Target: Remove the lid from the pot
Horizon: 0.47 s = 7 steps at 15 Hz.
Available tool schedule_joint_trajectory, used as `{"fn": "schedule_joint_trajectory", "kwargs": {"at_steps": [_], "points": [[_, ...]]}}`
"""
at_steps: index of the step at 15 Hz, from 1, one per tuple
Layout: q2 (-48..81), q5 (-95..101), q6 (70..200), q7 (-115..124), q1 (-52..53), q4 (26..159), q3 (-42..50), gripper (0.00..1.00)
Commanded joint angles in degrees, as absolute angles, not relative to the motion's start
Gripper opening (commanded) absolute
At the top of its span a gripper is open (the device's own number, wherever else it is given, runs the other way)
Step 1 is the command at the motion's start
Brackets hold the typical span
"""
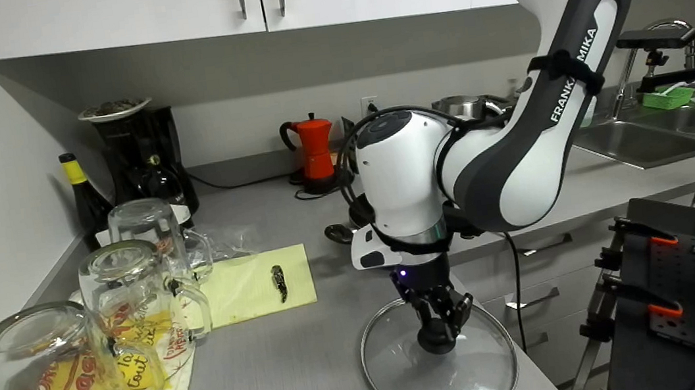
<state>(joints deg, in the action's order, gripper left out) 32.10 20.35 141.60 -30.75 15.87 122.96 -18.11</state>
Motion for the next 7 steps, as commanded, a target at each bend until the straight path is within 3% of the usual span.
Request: {"fn": "schedule_joint_trajectory", "kwargs": {"at_steps": [1,3,7], "points": [[33.0,21.1,141.7,-32.4,15.7,122.0,-18.1,0.83],[32.8,20.9,141.7,-32.8,15.5,122.1,-18.2,0.97],[30.9,20.7,142.2,-33.3,15.1,122.8,-18.5,1.0]]}}
